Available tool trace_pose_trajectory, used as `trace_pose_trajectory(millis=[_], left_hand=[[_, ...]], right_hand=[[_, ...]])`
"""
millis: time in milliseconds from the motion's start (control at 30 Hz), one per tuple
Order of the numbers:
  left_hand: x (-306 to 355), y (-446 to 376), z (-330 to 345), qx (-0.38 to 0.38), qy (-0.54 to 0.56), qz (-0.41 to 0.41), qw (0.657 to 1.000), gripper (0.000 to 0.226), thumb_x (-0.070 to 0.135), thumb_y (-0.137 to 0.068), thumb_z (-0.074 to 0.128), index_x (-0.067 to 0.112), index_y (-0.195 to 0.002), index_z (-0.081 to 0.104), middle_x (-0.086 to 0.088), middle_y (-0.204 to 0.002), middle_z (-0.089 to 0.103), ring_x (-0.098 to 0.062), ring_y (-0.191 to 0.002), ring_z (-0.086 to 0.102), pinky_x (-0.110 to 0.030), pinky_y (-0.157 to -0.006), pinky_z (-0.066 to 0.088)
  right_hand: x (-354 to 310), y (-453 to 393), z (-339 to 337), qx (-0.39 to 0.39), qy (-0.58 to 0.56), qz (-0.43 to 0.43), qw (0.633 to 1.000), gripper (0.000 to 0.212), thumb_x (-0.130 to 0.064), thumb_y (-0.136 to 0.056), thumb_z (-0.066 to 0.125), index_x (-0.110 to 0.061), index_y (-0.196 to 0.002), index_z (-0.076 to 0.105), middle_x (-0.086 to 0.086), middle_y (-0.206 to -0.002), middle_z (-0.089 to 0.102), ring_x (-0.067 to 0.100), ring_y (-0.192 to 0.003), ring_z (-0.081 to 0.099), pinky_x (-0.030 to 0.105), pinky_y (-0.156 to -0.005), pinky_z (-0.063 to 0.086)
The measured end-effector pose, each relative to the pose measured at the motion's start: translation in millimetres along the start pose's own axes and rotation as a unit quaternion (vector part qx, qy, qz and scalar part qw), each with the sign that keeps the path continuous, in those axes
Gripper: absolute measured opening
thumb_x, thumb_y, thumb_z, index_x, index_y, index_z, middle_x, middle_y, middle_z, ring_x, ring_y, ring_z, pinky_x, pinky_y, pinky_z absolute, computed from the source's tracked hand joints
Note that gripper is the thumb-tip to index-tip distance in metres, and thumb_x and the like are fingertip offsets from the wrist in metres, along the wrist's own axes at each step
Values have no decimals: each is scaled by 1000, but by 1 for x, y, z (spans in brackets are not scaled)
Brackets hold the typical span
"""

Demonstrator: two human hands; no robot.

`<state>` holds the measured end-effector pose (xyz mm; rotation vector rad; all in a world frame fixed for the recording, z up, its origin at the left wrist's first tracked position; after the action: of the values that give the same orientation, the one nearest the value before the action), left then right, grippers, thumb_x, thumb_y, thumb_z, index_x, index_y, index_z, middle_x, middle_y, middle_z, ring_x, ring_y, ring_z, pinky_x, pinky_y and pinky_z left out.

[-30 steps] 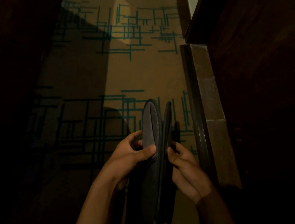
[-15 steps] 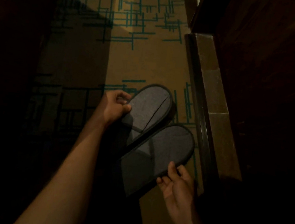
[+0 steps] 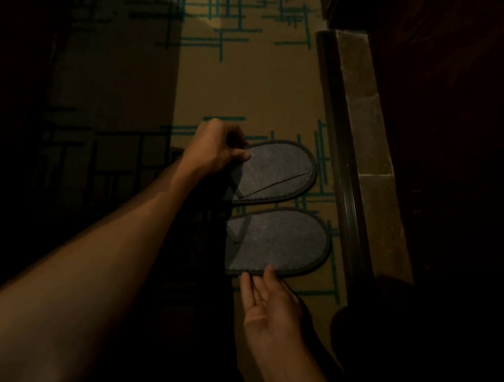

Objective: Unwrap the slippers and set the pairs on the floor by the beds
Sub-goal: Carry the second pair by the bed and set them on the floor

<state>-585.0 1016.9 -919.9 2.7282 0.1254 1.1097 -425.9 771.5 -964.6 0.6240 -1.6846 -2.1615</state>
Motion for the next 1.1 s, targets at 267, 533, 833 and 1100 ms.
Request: trace_pose_trajectory(millis=[267,533,833,1100], left_hand=[[0,-7,6,-2,-11,21,1000,20,20,-77,81,7,-91,77,-12,-84,76,-12,-80,67,-20,-69,44],[-7,-4,6,36,5,21,999,21,20,-76,82,4,-87,75,-8,-75,67,-12,-75,59,-22,-65,41],[-10,3,8,55,-69,5,996,22,29,-78,77,14,-94,76,-10,-93,74,-27,-92,68,-31,-77,51],[-14,7,8,82,-85,-6,993,21,35,-74,77,20,-89,75,-6,-93,73,-29,-91,68,-44,-80,55]], right_hand=[[3,-4,16,1,-33,-16,999,1,0,-95,59,1,-95,59,34,-144,43,38,-136,46,40,-91,51],[1,-3,20,-11,15,-59,998,31,-1,-97,56,13,-125,54,39,-130,52,34,-85,64,23,-49,61],[-9,1,17,-18,230,-56,971,23,-16,-100,55,2,-88,60,19,-81,70,25,-69,70,25,-60,60],[-10,-4,18,-12,300,-52,952,29,-24,-100,55,0,-86,62,14,-73,71,21,-59,67,20,-45,55]])
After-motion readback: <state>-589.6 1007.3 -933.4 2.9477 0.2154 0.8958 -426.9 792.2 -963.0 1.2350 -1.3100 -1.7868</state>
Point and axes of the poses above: each hand's wrist, its own y-axis away from the middle knuckle, its own z-axis out of the palm, x = y × z, the point moved 8 cm from there along -y, towards the middle knuckle
